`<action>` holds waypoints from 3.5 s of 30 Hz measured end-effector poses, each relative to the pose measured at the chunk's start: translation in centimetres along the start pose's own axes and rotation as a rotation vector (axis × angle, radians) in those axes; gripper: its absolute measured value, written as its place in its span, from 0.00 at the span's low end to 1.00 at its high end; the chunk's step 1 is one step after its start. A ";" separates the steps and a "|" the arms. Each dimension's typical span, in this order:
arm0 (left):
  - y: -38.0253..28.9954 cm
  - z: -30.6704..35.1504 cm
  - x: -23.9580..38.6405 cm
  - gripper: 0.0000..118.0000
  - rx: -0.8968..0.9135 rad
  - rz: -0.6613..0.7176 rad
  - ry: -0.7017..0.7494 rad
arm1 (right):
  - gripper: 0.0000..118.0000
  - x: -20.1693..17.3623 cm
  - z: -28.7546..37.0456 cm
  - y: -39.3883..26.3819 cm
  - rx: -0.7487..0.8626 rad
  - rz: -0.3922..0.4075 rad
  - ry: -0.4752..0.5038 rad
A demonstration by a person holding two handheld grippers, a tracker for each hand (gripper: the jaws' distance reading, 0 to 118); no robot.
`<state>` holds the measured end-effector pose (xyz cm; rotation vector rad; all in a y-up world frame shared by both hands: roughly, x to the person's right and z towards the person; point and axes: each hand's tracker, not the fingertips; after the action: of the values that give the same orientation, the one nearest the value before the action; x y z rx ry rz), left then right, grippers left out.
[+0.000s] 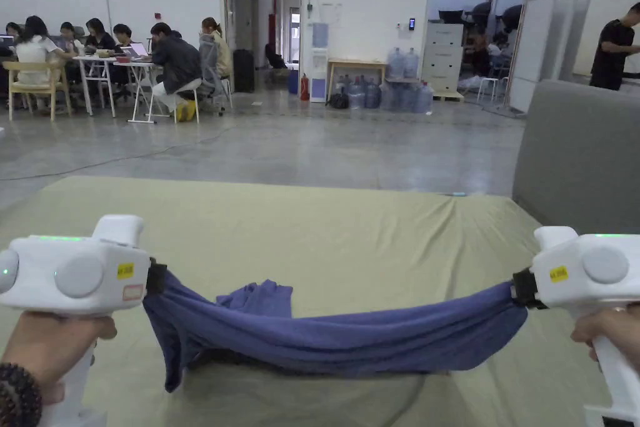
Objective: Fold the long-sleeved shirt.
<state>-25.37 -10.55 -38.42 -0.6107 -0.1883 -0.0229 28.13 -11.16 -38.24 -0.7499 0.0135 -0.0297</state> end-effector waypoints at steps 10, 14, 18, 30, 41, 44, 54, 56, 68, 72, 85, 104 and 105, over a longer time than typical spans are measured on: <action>-17.3 -0.2 -1.3 0.00 -0.337 0.021 -0.030 | 0.00 -0.5 -3.3 -18.5 -0.376 0.125 0.044; -18.6 -1.4 -1.2 0.00 -0.380 0.048 -0.028 | 0.00 -0.9 -5.1 -20.4 -0.441 0.150 0.032; -18.9 -1.5 -1.1 0.00 -0.381 0.063 -0.027 | 0.06 -1.0 -5.3 -20.9 -0.446 0.149 0.032; -11.6 3.6 -1.6 0.76 -0.206 0.057 -0.087 | 0.74 -0.6 2.0 -14.2 -0.170 0.051 0.014; -3.0 -6.4 1.9 0.00 -0.187 -0.031 -0.142 | 0.00 -2.8 -3.9 -10.7 -0.193 0.085 0.078; 0.3 -12.4 5.4 0.00 -0.208 -0.038 -0.203 | 0.00 -2.5 -6.5 -9.7 -0.201 0.092 0.086; 3.4 -38.7 11.5 0.91 -0.327 0.023 -0.062 | 0.00 -1.5 -13.4 -9.2 -0.234 0.079 0.102; 2.5 -41.9 11.6 0.79 -0.361 0.022 0.003 | 0.00 -1.4 -14.1 -9.5 -0.243 0.068 0.109; 6.2 -36.1 12.1 0.00 -0.315 -0.073 -0.007 | 0.00 -1.7 -13.2 -11.1 -0.263 0.076 0.120; 7.3 -25.4 11.1 0.00 -0.213 -0.106 -0.096 | 0.00 -2.0 -11.0 -10.6 -0.229 0.076 0.109; -14.2 -8.0 8.5 0.00 -0.587 -0.122 -0.343 | 0.00 -4.3 -5.6 -10.9 -0.157 0.085 0.111; -3.1 -9.3 1.3 0.00 -0.205 -0.017 -0.095 | 0.00 -6.7 -6.7 -9.4 -0.145 0.106 0.125; -2.8 -10.6 0.6 0.00 -0.220 -0.028 -0.069 | 0.00 -6.6 -7.3 -9.4 -0.151 0.106 0.124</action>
<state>-23.16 -18.90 -45.27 -0.8293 -0.2631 -0.0499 21.14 -22.76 -37.20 -0.8967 0.1753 0.0264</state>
